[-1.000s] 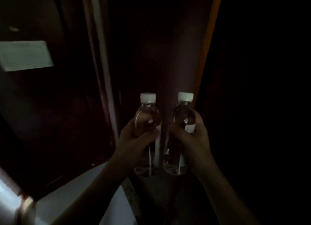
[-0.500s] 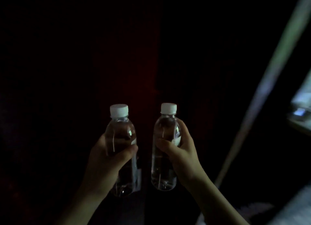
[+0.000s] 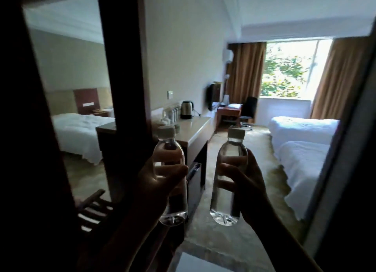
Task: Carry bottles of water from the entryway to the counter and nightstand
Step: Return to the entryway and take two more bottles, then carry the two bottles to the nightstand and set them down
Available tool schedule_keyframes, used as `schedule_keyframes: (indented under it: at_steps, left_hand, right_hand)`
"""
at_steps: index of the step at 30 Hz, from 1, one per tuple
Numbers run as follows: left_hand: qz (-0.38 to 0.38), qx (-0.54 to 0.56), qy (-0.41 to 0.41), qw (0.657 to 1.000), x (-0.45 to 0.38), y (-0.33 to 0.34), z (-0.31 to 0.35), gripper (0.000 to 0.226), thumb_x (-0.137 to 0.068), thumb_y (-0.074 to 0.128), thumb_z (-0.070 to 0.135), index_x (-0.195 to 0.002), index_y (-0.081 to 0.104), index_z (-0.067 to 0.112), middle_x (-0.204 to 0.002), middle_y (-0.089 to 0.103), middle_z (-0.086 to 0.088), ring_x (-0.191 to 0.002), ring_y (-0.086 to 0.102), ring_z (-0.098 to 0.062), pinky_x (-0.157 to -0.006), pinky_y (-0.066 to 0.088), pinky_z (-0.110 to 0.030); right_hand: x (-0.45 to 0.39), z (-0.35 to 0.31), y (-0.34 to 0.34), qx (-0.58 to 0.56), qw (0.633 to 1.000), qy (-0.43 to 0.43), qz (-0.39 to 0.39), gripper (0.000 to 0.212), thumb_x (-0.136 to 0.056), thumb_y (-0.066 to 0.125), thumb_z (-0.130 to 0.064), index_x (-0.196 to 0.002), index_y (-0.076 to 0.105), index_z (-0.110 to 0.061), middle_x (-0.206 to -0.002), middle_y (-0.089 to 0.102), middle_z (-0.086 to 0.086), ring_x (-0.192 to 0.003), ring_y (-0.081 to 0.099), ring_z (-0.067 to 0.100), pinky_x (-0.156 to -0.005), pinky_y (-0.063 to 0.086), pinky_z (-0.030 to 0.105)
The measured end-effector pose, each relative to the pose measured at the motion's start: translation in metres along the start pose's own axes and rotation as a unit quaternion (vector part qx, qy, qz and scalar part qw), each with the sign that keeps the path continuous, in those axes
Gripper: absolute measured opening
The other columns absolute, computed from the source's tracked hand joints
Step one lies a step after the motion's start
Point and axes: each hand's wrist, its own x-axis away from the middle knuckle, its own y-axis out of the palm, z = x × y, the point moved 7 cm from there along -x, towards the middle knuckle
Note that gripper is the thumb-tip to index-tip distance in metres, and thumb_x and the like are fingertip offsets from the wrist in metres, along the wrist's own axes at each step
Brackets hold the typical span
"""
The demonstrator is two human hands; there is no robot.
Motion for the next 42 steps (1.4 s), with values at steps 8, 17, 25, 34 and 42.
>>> schedule_keyframes:
  at_steps: [8,17,25,34,42]
  left_hand:
    - [-0.095,0.001,-0.019,0.995,-0.06,0.193,-0.079,0.04,-0.055,0.081,0.044,-0.091,0.07,0.029,-0.082,0.075,-0.005,-0.072,0.073,-0.027,-0.057,0.058,-0.034]
    - [-0.124,0.012,-0.029,0.992,-0.15,0.294,-0.147,0.028,-0.065,0.077,0.028,-0.092,0.069,0.025,-0.081,0.072,-0.011,-0.07,0.07,-0.03,-0.059,0.06,-0.037]
    - [-0.145,0.014,-0.022,0.989,-0.281,0.34,-0.233,0.025,-0.061,0.081,0.032,-0.083,0.071,0.038,-0.082,0.073,-0.016,-0.072,0.073,-0.034,-0.06,0.062,-0.038]
    - [-0.183,0.01,-0.028,0.983,-0.505,0.404,-0.325,0.043,-0.068,0.077,0.028,-0.107,0.064,0.016,-0.095,0.071,-0.021,-0.084,0.072,-0.04,-0.07,0.061,-0.053]
    - [-0.212,0.004,-0.057,0.976,-0.635,0.481,-0.418,0.052,-0.058,0.085,0.028,-0.105,0.066,0.019,-0.088,0.073,-0.012,-0.082,0.074,-0.033,-0.069,0.063,-0.05]
  right_hand:
    - [-0.07,-0.026,-0.189,0.077,0.993,-0.028,0.088,0.045,-0.067,0.082,-0.01,-0.104,0.059,-0.02,-0.073,0.07,-0.01,-0.067,0.069,0.011,-0.054,0.057,0.027]
    - [-0.166,0.002,-0.289,0.1,0.987,-0.021,0.123,0.054,-0.066,0.071,-0.018,-0.118,0.056,-0.014,-0.074,0.071,-0.011,-0.065,0.07,0.008,-0.054,0.056,0.025]
    - [-0.304,0.079,-0.336,0.126,0.983,-0.022,0.134,0.07,-0.065,0.076,-0.019,-0.127,0.049,0.0,-0.087,0.071,0.003,-0.081,0.072,0.026,-0.06,0.061,0.037]
    - [-0.517,0.148,-0.39,0.138,0.972,-0.034,0.187,0.053,-0.067,0.076,-0.024,-0.118,0.059,-0.022,-0.09,0.072,-0.002,-0.085,0.073,0.022,-0.062,0.059,0.034]
    - [-0.66,0.182,-0.462,0.151,0.967,-0.043,0.201,0.043,-0.068,0.073,-0.019,-0.109,0.059,-0.018,-0.085,0.072,-0.006,-0.076,0.072,0.013,-0.057,0.057,0.027]
